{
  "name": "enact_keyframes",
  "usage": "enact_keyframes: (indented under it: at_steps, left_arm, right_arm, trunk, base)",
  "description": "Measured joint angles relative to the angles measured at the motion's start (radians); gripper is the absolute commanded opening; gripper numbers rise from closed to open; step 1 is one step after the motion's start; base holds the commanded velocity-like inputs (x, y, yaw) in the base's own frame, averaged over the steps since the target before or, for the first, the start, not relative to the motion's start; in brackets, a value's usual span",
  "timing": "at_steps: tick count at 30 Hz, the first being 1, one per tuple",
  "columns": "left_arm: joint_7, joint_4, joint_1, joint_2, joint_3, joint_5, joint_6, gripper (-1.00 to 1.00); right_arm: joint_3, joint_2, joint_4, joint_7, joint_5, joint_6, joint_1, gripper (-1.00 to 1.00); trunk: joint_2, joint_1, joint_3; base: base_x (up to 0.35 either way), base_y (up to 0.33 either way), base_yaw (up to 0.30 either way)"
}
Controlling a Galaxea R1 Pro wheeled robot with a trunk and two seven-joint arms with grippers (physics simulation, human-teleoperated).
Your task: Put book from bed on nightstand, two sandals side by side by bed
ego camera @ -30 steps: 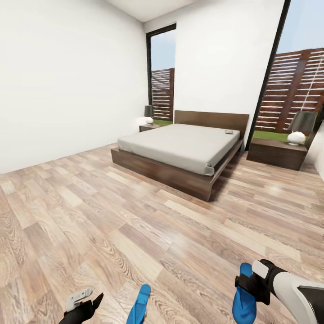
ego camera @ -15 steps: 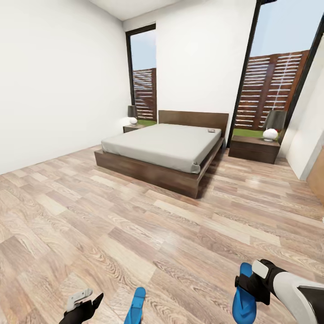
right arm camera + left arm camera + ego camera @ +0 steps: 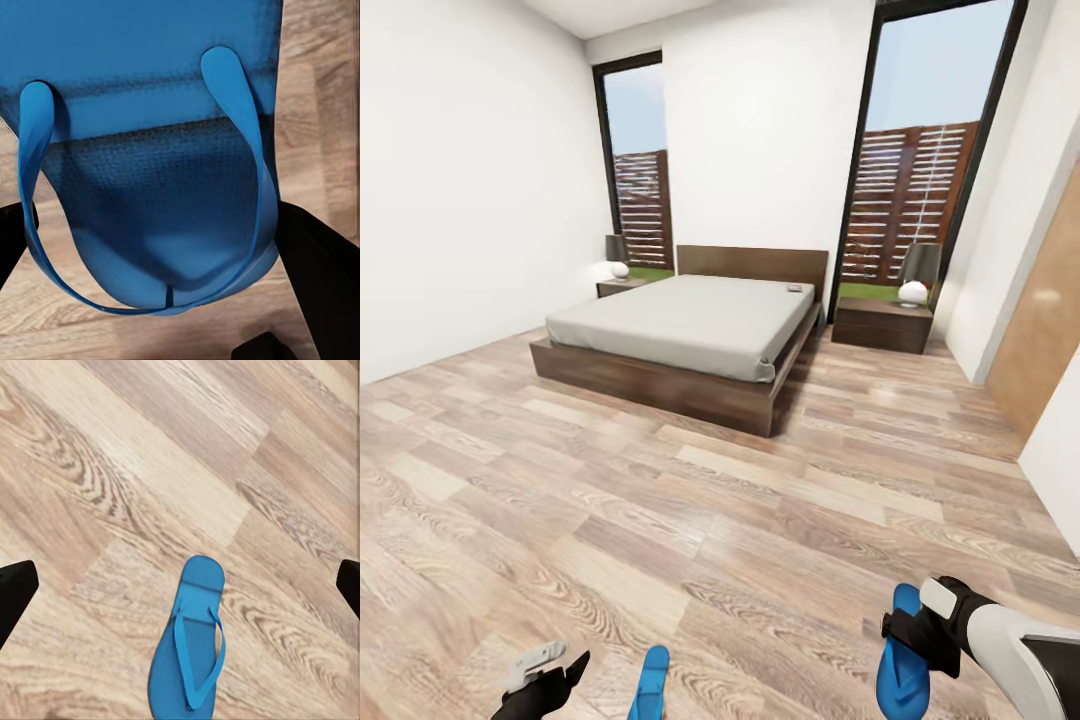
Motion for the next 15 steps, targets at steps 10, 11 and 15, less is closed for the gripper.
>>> enact_keyframes:
  at_steps: [10,11,15]
  left_arm:
    - [0.0,0.0,0.0,0.0,0.0,0.0,0.0,1.0]
    - [-0.001,0.0,0.0,0.0,0.0,0.0,0.0,1.0]
    - [0.0,0.0,0.0,0.0,0.0,0.0,0.0,1.0]
  right_arm:
    - [0.0,0.0,0.0,0.0,0.0,0.0,0.0,-1.0]
    - [0.0,0.0,-0.001,0.0,0.0,0.0,0.0,-1.0]
    - [0.0,0.0,0.0,0.0,0.0,0.0,0.0,-1.0]
  trunk:
    - [0.0,0.0,0.0]
    - [0.0,0.0,0.0]
    - [0.0,0.0,0.0]
  base:
    - [0.0,0.078,-0.232]
    - [0.0,0.078,-0.232]
    - [0.0,0.078,-0.23]
